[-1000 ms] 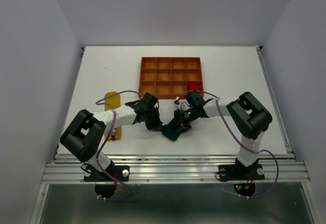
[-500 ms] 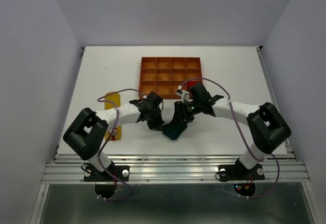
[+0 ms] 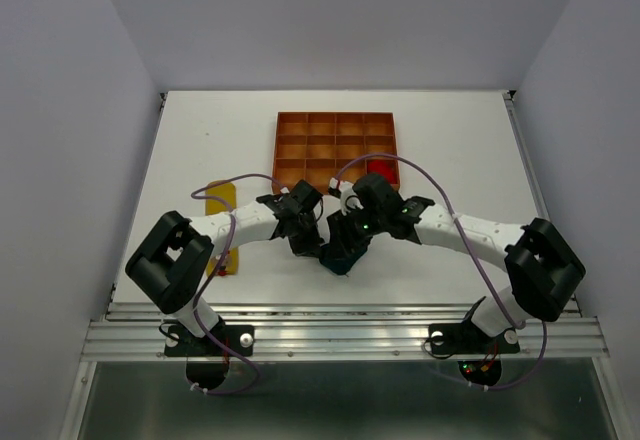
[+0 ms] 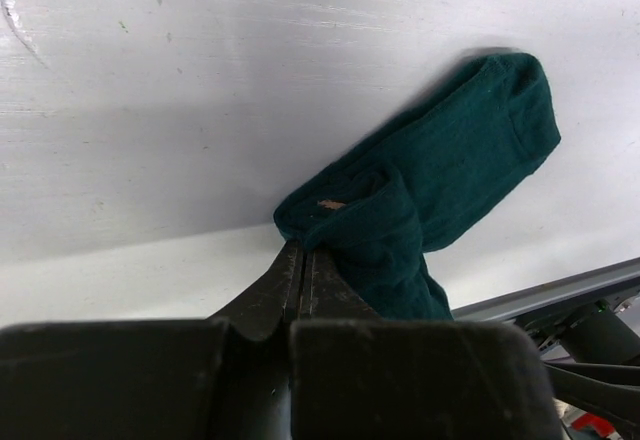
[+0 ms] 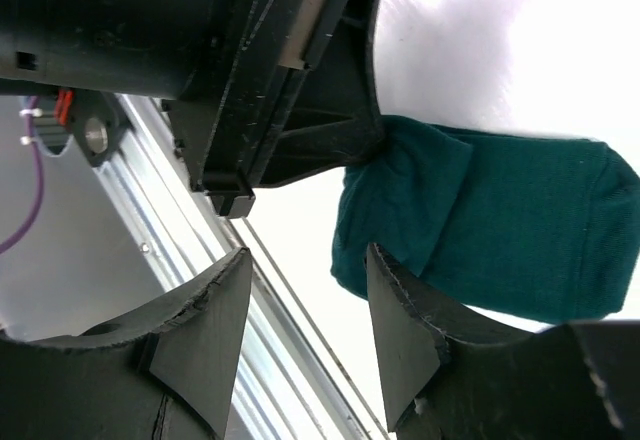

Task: Roll the socks
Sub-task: Roll the sock at the center of the board.

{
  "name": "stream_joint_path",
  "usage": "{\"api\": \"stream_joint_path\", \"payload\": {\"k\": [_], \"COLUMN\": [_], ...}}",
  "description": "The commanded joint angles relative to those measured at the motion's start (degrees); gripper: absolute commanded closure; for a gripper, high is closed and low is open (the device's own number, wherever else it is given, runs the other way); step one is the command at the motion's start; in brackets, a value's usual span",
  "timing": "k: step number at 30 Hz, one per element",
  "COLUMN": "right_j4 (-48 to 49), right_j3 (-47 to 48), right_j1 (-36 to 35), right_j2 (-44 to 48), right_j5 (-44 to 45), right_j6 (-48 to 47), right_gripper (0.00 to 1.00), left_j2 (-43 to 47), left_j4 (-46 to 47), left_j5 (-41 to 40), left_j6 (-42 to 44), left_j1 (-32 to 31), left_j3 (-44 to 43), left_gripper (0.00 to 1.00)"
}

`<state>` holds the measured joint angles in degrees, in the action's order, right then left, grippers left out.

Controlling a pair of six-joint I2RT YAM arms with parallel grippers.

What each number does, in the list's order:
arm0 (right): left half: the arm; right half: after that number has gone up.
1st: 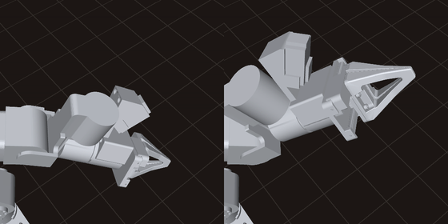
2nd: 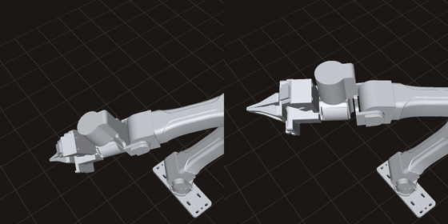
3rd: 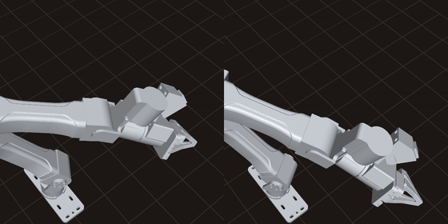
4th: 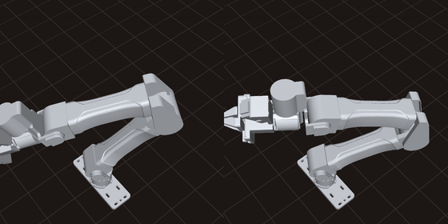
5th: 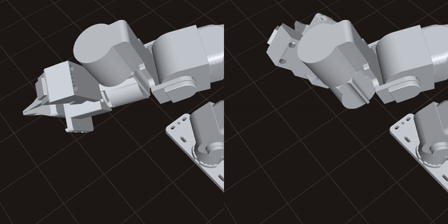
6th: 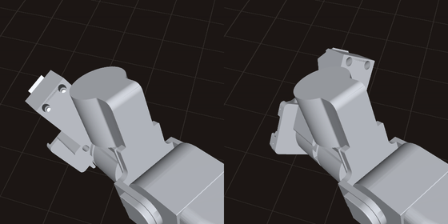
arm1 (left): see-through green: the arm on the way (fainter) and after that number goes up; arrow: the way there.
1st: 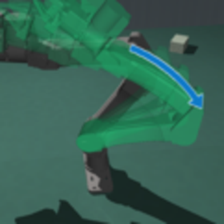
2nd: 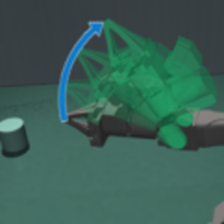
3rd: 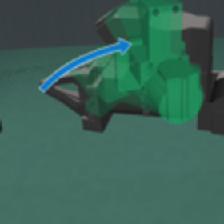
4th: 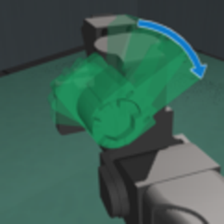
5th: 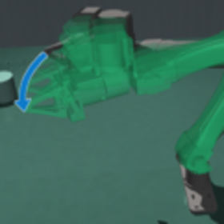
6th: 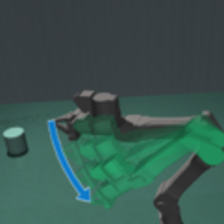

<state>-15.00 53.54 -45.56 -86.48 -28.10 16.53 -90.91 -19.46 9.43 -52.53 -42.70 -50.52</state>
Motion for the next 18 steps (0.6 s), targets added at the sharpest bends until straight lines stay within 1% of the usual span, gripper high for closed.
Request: {"api": "stream_joint_path", "payload": {"k": [1,5,12,18], "right_j4": [0.85,1.21,2.61,2.44], "right_j3": [1.83,1.66,0.69,-0.80], "right_j1": [-2.07,-2.78,-3.92,-3.92], "right_j2": [0.79,-0.44,-0.45,-0.89], "right_j5": [3.05,3.57,1.64,3.31], "right_j6": [-1.59,-0.89,0.16,0.87], "right_gripper": [0.45,0.45,0.46,0.47], "left_j2": [-0.49,-0.49,-0.76,-0.49], "left_j4": [-3.74,-3.83,-3.74,-3.74], "left_j5": [-3.19,-3.28,-2.93,-3.02], "left_j6": [0.24,0.06,-0.11,-0.20], "left_j1": [-0.46,-0.46,-0.54,-0.63], "left_j3": [-0.63,-0.72,-0.72,-0.81], "left_gripper": [1.00,1.00,1.00,1.00]}}
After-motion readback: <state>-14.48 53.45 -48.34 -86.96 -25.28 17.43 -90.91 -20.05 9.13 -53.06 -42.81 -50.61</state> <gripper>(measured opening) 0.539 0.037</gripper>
